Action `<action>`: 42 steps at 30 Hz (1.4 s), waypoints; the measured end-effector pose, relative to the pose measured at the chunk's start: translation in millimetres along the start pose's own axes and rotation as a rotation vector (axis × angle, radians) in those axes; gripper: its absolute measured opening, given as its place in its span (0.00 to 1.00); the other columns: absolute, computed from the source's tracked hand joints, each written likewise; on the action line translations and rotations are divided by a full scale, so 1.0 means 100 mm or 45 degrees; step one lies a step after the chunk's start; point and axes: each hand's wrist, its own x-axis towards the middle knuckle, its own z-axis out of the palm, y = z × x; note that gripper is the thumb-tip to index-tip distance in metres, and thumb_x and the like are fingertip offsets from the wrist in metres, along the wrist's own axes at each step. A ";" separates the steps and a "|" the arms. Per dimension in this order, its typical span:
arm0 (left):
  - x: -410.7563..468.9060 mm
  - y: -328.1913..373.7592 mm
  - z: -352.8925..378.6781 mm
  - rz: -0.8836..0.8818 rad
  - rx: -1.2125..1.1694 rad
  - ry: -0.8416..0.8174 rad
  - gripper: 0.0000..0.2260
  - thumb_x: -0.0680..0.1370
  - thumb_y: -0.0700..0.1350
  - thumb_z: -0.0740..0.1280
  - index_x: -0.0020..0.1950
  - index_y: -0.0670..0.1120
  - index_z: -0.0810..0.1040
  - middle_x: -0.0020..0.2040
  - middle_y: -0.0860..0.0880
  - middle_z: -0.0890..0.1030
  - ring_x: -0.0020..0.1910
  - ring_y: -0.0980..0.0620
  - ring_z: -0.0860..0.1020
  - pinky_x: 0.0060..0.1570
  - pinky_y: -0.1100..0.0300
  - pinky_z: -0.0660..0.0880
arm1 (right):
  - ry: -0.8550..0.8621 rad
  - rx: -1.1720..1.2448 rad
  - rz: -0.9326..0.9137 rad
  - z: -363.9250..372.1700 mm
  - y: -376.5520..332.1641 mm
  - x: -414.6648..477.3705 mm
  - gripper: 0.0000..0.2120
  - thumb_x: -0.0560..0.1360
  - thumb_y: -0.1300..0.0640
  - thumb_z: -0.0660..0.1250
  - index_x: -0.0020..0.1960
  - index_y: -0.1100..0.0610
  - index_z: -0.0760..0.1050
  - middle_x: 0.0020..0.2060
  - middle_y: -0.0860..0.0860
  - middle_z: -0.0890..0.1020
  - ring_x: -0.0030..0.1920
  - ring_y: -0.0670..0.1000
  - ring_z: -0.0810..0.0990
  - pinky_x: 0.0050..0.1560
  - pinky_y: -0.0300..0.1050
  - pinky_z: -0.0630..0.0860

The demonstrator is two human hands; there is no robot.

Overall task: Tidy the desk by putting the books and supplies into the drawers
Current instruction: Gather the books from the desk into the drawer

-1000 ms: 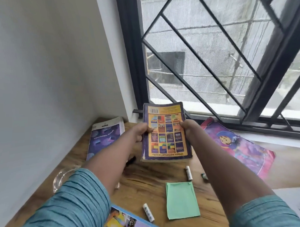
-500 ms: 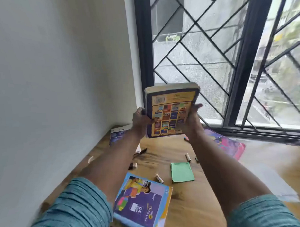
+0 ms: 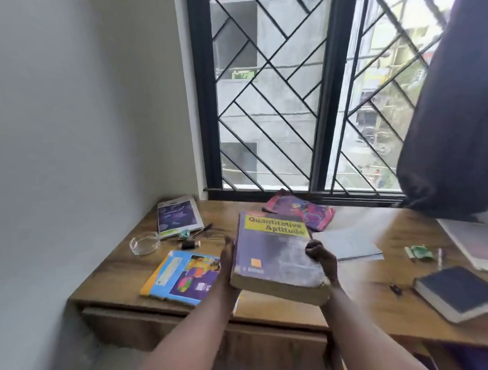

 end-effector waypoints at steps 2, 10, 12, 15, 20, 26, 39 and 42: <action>0.01 -0.16 0.11 0.017 -0.027 -0.156 0.18 0.76 0.50 0.63 0.31 0.42 0.81 0.18 0.51 0.77 0.19 0.57 0.77 0.24 0.66 0.73 | -0.017 -0.059 0.104 -0.26 0.00 -0.13 0.28 0.71 0.82 0.48 0.24 0.57 0.71 0.21 0.43 0.72 0.25 0.41 0.71 0.31 0.32 0.68; -0.21 -1.36 0.16 -0.319 0.200 -0.216 0.15 0.73 0.43 0.68 0.56 0.37 0.79 0.44 0.40 0.84 0.35 0.45 0.83 0.39 0.56 0.79 | 0.105 0.112 0.341 -1.19 0.02 -0.91 0.26 0.66 0.80 0.49 0.23 0.58 0.74 0.27 0.49 0.80 0.31 0.50 0.79 0.24 0.32 0.73; -0.39 -1.53 0.32 -0.324 0.217 -0.211 0.14 0.72 0.41 0.69 0.55 0.35 0.79 0.44 0.39 0.84 0.34 0.44 0.83 0.39 0.56 0.80 | 0.114 0.170 0.321 -1.41 -0.14 -1.12 0.29 0.72 0.80 0.45 0.27 0.61 0.77 0.23 0.50 0.79 0.24 0.47 0.79 0.20 0.32 0.71; -0.72 -1.72 0.59 -0.317 0.197 -0.183 0.13 0.73 0.40 0.69 0.54 0.34 0.79 0.42 0.39 0.84 0.33 0.44 0.83 0.39 0.55 0.80 | 0.016 0.282 0.338 -1.66 -0.38 -1.37 0.16 0.62 0.72 0.65 0.39 0.55 0.84 0.33 0.54 0.85 0.30 0.51 0.83 0.26 0.38 0.77; -1.24 -2.06 1.03 -0.286 0.272 -0.151 0.13 0.74 0.40 0.68 0.54 0.33 0.79 0.50 0.35 0.82 0.41 0.39 0.82 0.46 0.49 0.78 | 0.046 0.055 0.533 -2.29 -0.67 -1.56 0.21 0.61 0.66 0.66 0.54 0.60 0.73 0.36 0.59 0.82 0.31 0.55 0.82 0.32 0.43 0.79; -1.59 -2.60 1.36 -0.338 0.496 -0.110 0.14 0.75 0.38 0.69 0.57 0.30 0.78 0.52 0.34 0.81 0.36 0.45 0.81 0.50 0.49 0.78 | 0.103 -0.179 0.749 -2.94 -0.70 -1.95 0.14 0.62 0.65 0.66 0.47 0.65 0.74 0.33 0.61 0.82 0.30 0.58 0.81 0.33 0.47 0.79; -1.23 -3.23 1.43 -0.364 1.248 0.049 0.15 0.78 0.48 0.64 0.56 0.37 0.78 0.56 0.40 0.81 0.54 0.41 0.80 0.50 0.56 0.75 | 0.196 -0.723 0.805 -3.37 -0.24 -1.68 0.06 0.78 0.67 0.59 0.43 0.62 0.71 0.31 0.56 0.76 0.24 0.49 0.76 0.23 0.36 0.72; -1.06 -3.11 1.52 -0.319 1.381 0.063 0.17 0.81 0.50 0.61 0.62 0.38 0.73 0.61 0.40 0.78 0.60 0.41 0.76 0.54 0.56 0.72 | 0.193 -0.733 0.778 -3.32 -0.16 -1.45 0.07 0.79 0.67 0.58 0.43 0.61 0.70 0.33 0.56 0.76 0.21 0.45 0.77 0.22 0.34 0.73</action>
